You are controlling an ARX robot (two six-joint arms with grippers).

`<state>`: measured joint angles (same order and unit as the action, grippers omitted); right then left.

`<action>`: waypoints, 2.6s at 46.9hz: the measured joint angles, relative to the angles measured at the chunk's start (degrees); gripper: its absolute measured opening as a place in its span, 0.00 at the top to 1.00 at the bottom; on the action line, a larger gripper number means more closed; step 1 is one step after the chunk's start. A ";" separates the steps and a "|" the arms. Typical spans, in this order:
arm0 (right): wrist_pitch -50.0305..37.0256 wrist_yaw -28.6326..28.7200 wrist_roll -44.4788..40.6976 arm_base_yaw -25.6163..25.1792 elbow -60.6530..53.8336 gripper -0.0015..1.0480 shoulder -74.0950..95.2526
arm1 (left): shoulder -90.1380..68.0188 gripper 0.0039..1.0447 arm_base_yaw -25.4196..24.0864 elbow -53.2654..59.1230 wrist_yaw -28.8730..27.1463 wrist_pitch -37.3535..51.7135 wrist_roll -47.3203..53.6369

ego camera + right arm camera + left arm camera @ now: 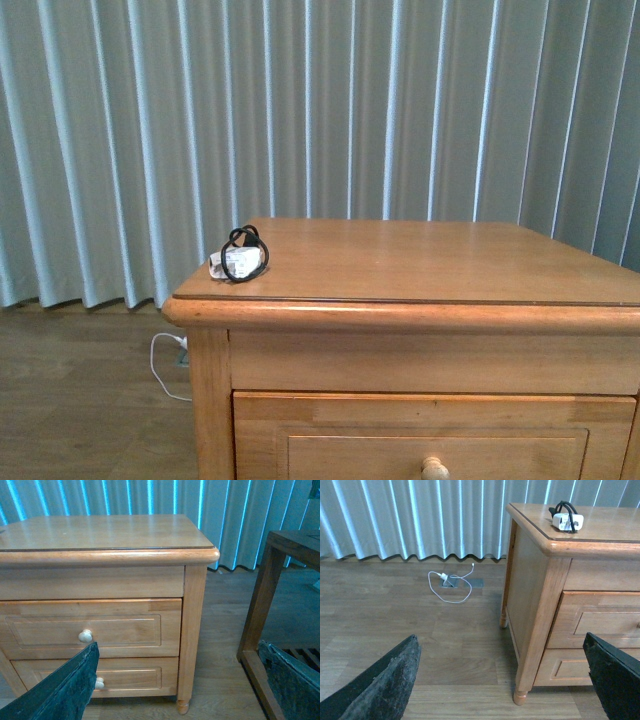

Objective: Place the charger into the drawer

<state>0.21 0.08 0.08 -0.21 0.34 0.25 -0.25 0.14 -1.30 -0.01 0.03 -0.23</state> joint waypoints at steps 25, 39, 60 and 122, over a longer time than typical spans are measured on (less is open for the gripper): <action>0.00 0.00 0.00 0.00 0.00 0.08 0.00 | 0.00 0.06 0.00 0.00 0.00 0.00 0.00; 0.00 0.00 0.00 0.00 0.00 0.08 0.00 | 0.00 0.06 0.00 0.00 0.02 0.00 0.00; 0.00 0.00 0.00 0.00 0.00 0.08 0.00 | 0.00 0.06 0.00 0.02 0.00 0.00 0.00; -25.44 -12.02 5.77 17.75 43.04 0.08 102.92 | 0.00 0.06 0.00 0.00 0.00 0.00 0.00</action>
<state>-25.23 -11.94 5.85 17.54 43.38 103.18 -0.25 0.14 -1.30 -0.01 0.03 -0.23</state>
